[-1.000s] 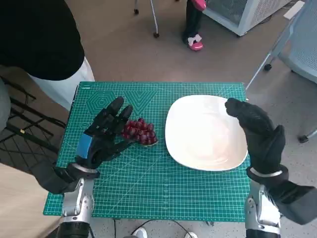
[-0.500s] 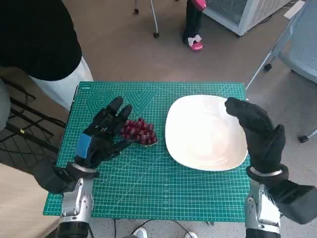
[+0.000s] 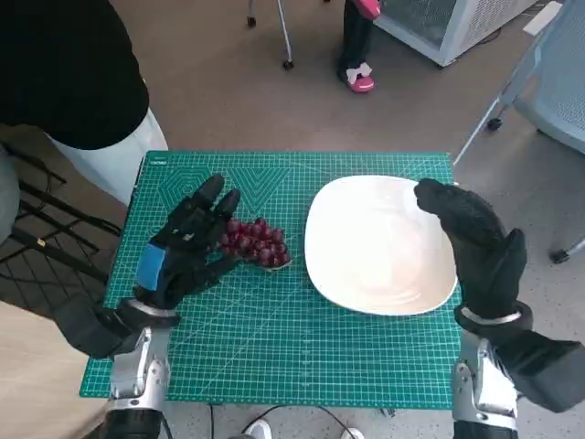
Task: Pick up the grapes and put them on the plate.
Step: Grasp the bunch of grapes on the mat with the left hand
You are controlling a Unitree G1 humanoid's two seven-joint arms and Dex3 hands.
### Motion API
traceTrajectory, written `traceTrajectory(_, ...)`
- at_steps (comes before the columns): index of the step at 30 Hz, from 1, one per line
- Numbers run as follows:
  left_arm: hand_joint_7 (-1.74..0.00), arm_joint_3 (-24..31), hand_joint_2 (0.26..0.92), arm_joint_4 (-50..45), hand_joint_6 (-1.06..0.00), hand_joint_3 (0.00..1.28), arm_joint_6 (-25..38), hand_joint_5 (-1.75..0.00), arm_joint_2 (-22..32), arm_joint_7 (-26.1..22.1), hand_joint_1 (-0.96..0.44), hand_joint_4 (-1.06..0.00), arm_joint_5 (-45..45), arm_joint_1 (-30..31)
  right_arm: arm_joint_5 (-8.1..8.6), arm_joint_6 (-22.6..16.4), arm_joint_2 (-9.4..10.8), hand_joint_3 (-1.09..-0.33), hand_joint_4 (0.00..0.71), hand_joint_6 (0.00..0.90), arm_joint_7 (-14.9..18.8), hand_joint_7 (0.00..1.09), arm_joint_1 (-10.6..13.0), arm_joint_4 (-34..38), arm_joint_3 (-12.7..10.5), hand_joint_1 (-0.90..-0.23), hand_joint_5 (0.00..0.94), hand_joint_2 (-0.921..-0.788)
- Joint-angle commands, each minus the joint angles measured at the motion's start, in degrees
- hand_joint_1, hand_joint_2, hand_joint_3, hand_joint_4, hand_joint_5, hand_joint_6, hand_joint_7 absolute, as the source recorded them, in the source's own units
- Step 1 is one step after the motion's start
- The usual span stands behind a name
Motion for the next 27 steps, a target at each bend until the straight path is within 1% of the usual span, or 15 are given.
traceTrajectory(1, 0.0, -3.2, 0.879, -3.3, -0.16, 0.01, -2.6, 0.0, 8.4, 3.7, -0.42, -0.07, 15.2, -0.9, 0.06, 0.8, -0.3, -0.783, 0.376, 0.1, 0.2, 0.23, 0.4, 0.6, -0.1, -0.659, 0.004, -0.921)
traceTrajectory(2, 0.0, -3.9, 0.874, -4.0, -0.11, 0.01, -2.7, 0.0, 10.1, 4.6, -0.46, -0.05, 18.7, -1.2, 0.1, 0.8, -0.3, -0.783, 0.376, 0.1, 0.2, 0.23, 0.3, 0.6, -0.1, -0.659, 0.004, -0.921)
traceTrajectory(4, 0.0, -5.2, 0.867, -5.5, -0.05, 0.0, -2.3, 0.0, 12.9, 6.0, -0.53, -0.02, 24.6, -1.8, 0.18, 0.8, -0.4, -0.782, 0.376, 0.099, 0.3, 0.23, 0.2, 0.8, -0.2, -0.659, 0.004, -0.921)
traceTrajectory(6, 0.0, -6.2, 0.861, -6.8, -0.03, 0.0, -1.0, 0.0, 14.8, 6.5, -0.57, -0.01, 28.2, -2.5, 0.19, 0.8, -0.4, -0.782, 0.377, 0.098, 0.4, 0.23, 0.0, 1.0, -0.2, -0.66, 0.004, -0.921)
traceTrajectory(8, 0.0, -7.2, 0.85, -7.9, -0.02, 0.0, 1.1, 0.0, 15.9, 6.3, -0.58, 0.0, 30.3, -3.2, 0.11, 0.7, -0.4, -0.782, 0.377, 0.098, 0.3, 0.23, -0.1, 1.1, -0.2, -0.66, 0.004, -0.921)
traceTrajectory(14, 0.0, -10.8, 0.8, -11.5, -0.01, 0.0, 10.3, 0.0, 17.1, 6.5, -0.52, 0.0, 37.0, -5.5, 0.1, 0.6, -0.5, -0.783, 0.376, 0.097, 0.4, 0.23, -0.3, 1.7, -0.2, -0.658, 0.003, -0.921)
traceTrajectory(19, -0.02, -14.9, 0.758, -12.6, -0.04, 0.0, 18.7, 0.0, 17.2, 6.5, -0.49, 0.0, 43.4, -8.4, 0.38, 0.7, -0.7, -0.781, 0.378, 0.098, 0.6, 0.23, -0.4, 1.6, -0.3, -0.659, 0.004, -0.921)
traceTrajectory(23, -0.02, -18.6, 0.737, -11.8, -0.06, 0.0, 24.9, 0.0, 17.0, 5.5, -0.48, 0.0, 47.9, -11.2, 0.39, 0.4, -0.7, -0.782, 0.378, 0.097, 0.7, 0.23, -0.5, 1.6, -0.3, -0.656, 0.003, -0.921)
traceTrajectory(27, -0.02, -22.0, 0.726, -9.4, -0.07, 0.0, 29.0, 0.0, 16.7, 5.2, -0.47, 0.0, 51.5, -14.1, 0.48, 0.1, -0.7, -0.784, 0.377, 0.096, 0.9, 0.23, -0.7, 2.0, -0.3, -0.649, 0.002, -0.921)
